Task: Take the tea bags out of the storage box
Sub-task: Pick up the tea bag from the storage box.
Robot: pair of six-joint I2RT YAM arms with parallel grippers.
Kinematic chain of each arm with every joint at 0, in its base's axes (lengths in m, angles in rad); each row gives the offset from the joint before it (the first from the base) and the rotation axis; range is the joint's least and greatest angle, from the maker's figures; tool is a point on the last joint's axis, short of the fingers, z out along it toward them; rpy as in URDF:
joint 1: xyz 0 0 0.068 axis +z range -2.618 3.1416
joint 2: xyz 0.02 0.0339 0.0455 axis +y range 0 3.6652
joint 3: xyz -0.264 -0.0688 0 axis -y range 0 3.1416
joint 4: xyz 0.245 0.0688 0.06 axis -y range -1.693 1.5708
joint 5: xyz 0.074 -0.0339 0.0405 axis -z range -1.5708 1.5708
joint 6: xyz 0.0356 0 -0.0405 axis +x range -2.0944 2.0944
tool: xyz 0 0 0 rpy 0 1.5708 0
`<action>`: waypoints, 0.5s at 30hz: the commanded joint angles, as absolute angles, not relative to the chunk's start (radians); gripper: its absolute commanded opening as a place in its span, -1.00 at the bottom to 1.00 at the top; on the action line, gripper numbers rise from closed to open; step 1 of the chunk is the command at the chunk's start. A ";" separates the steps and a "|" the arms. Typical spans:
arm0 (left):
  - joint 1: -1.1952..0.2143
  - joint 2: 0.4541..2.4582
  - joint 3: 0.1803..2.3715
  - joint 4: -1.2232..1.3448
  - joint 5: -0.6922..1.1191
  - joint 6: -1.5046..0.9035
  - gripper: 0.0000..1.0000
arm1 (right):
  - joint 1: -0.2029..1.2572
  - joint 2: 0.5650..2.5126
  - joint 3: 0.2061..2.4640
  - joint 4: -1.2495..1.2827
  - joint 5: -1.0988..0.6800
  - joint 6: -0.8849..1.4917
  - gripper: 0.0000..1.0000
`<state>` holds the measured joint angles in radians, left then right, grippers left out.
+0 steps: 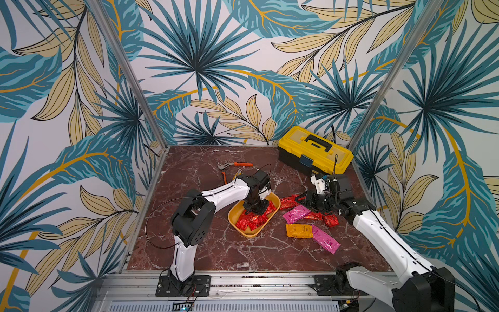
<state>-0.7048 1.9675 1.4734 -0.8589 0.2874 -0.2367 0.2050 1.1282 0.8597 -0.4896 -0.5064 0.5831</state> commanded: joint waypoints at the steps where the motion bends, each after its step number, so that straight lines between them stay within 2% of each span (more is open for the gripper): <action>1: -0.690 1.901 1.501 -0.869 0.275 -0.258 -1.00 | 0.210 1.139 0.846 -0.466 -0.521 0.585 -0.28; 7: -0.590 1.703 1.440 -0.803 0.286 -0.341 -1.00 | 0.222 1.166 0.881 -0.442 -0.532 0.605 -0.28; 15: -0.326 1.417 1.221 -0.733 0.265 -0.456 -0.87 | 0.337 1.245 0.948 -0.394 -0.489 0.636 -0.28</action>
<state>-0.3988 1.4582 1.3186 -0.7502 0.2783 -0.3965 0.2993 1.2251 0.9157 -0.4305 -0.5098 0.6170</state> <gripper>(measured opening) 0.066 0.363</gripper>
